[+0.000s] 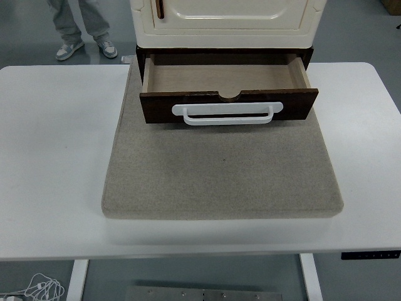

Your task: Open the drawer under the combination cabinet

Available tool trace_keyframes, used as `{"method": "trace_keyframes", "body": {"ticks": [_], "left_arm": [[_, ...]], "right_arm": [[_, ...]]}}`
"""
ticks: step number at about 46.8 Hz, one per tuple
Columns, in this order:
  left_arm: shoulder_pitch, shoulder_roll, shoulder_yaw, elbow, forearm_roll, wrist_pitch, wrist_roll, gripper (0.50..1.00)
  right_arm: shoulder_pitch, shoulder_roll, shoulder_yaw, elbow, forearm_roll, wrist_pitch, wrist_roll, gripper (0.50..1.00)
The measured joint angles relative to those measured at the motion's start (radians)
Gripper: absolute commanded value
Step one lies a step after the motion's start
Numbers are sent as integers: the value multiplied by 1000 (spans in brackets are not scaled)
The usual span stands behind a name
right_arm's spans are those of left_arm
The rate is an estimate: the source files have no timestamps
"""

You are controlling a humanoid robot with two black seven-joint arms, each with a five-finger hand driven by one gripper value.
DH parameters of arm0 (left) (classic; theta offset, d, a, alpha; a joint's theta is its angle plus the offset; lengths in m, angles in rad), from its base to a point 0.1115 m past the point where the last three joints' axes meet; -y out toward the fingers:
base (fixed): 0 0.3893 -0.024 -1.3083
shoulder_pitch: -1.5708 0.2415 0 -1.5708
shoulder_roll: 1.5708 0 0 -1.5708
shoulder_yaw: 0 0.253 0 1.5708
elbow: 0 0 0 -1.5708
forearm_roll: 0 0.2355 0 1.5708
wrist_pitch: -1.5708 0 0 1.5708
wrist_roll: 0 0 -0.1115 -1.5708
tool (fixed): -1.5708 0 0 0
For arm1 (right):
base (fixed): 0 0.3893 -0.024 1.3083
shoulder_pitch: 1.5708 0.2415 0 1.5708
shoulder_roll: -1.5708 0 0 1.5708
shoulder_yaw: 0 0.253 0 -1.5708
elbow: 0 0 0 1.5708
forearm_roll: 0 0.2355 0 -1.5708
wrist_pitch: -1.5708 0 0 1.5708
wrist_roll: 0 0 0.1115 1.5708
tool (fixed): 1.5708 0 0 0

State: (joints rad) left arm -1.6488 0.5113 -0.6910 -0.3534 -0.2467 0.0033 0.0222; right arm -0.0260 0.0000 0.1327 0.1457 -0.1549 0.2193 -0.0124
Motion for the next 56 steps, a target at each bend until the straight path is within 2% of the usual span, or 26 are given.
{"method": "trace_keyframes", "body": {"ticks": [8,17,25,31,36,56], "left_arm": [[98,-17,-22,2,-137,14,50,1000],[211,-55,-47,1,-196,19,56,1000],[316,-104,-107,0,-219,0,59,1000],[386,-161,-133,3,-220,-53,55,1000],[426,-189,-162,5,-220,-81,49,1000],[528,-221,-209,8,-224,-101,45,1000]], "right_arm": [[0,0,-1,0,0,0,0,926],[-1,0,-2,0,0,0,0,926],[-2,0,-2,0,0,2,1,926],[-3,0,-1,0,0,3,1,926],[-6,0,-1,1,0,8,1,926],[-8,0,4,9,-2,14,3,926]]}}
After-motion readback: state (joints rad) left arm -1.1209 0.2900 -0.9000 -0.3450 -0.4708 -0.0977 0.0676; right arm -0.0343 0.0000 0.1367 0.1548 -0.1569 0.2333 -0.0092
